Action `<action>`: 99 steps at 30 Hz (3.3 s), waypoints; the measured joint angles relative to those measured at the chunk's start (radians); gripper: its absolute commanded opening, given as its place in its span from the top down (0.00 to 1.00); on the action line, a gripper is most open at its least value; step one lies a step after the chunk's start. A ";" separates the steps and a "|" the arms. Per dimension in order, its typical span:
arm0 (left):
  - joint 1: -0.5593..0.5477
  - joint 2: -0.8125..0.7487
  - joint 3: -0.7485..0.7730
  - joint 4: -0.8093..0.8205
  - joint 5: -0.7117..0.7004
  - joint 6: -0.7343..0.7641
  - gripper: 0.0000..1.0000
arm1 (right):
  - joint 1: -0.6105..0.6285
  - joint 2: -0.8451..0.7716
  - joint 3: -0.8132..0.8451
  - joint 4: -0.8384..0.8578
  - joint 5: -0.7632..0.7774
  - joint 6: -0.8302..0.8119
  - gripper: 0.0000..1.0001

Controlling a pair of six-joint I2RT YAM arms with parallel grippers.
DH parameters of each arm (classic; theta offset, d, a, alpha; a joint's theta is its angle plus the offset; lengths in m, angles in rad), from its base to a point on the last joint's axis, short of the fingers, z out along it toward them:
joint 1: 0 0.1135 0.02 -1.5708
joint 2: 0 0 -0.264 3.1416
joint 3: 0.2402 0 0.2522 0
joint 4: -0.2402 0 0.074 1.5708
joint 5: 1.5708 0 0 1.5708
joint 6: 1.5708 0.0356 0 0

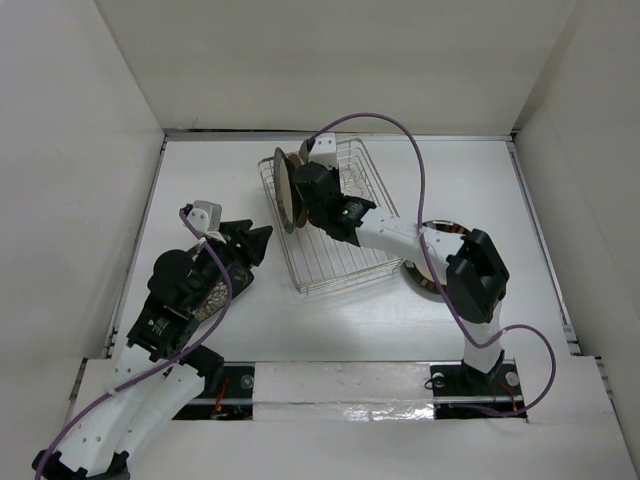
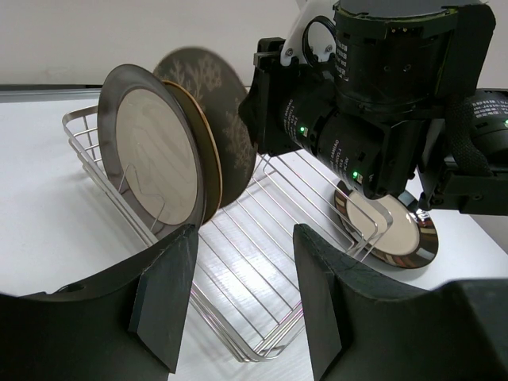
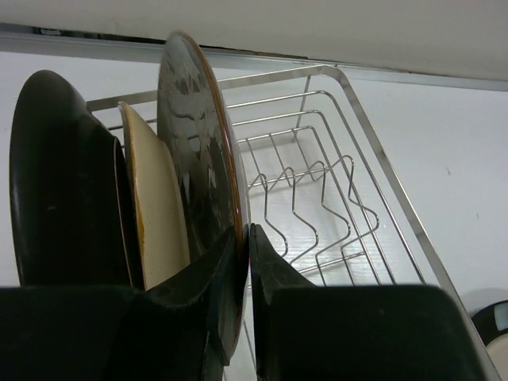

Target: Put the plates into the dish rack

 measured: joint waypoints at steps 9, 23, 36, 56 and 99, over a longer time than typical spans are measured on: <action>0.000 0.000 0.000 0.000 0.001 0.000 0.52 | 0.019 0.000 -0.011 0.015 -0.019 0.059 0.66; 0.000 0.000 0.000 0.000 0.003 0.000 0.54 | -0.030 -0.305 -0.270 0.023 -0.062 0.134 1.00; 0.000 0.007 0.000 0.001 0.027 -0.005 1.00 | -0.488 -1.035 -1.122 -0.103 -0.272 0.578 0.42; 0.000 -0.007 0.000 0.001 0.032 -0.005 0.92 | -1.142 -0.925 -1.284 -0.118 -0.669 0.634 0.27; 0.000 0.072 0.000 0.000 0.010 -0.003 0.89 | -1.200 -1.162 -1.225 0.085 -0.795 0.641 1.00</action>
